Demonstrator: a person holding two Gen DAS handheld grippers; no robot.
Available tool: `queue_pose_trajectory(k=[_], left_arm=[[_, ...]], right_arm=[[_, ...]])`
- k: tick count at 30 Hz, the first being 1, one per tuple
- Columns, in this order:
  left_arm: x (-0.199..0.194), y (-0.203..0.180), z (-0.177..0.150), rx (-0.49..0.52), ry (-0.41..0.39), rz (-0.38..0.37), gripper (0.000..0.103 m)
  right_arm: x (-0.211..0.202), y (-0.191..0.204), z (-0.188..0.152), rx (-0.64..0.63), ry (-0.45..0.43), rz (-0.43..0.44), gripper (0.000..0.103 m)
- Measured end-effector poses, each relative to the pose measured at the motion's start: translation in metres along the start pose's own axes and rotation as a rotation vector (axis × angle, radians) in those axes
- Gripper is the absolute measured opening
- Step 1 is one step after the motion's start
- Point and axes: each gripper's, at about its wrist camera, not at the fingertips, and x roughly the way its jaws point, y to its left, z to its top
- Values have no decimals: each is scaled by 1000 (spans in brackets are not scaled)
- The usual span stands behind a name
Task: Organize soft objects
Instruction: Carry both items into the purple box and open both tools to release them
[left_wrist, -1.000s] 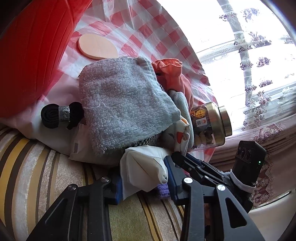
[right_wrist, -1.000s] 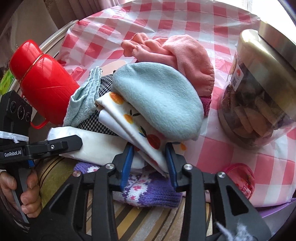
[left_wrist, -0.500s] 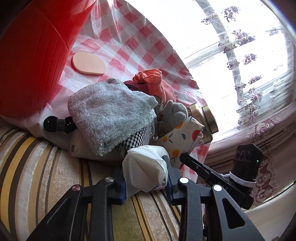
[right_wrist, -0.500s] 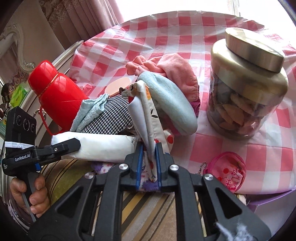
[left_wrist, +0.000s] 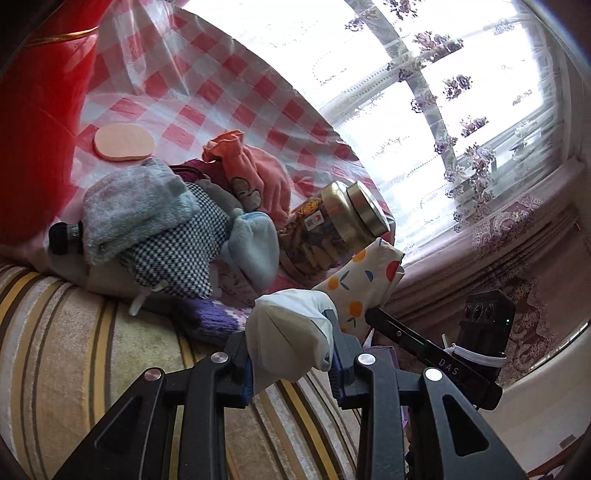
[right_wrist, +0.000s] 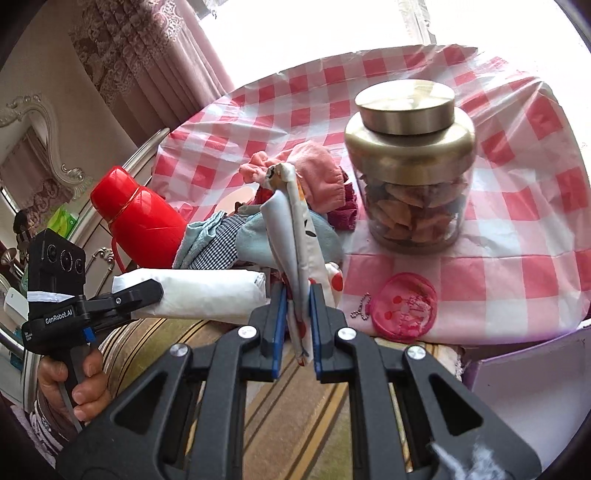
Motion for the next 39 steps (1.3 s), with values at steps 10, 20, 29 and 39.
queue_pose_trajectory(k=[10, 20, 29, 39], left_arm=[[61, -81, -21, 162, 189, -95, 32], [199, -183, -82, 417, 592, -91, 32], [328, -232, -176, 619, 1005, -3, 32], [397, -236, -187, 582, 1011, 52, 79]], right_arm=[[-81, -86, -40, 146, -84, -165, 15], [-131, -195, -109, 312, -19, -446, 15], [-139, -255, -146, 393, 49, -567, 15], [-136, -288, -155, 379, 112, -660, 19]])
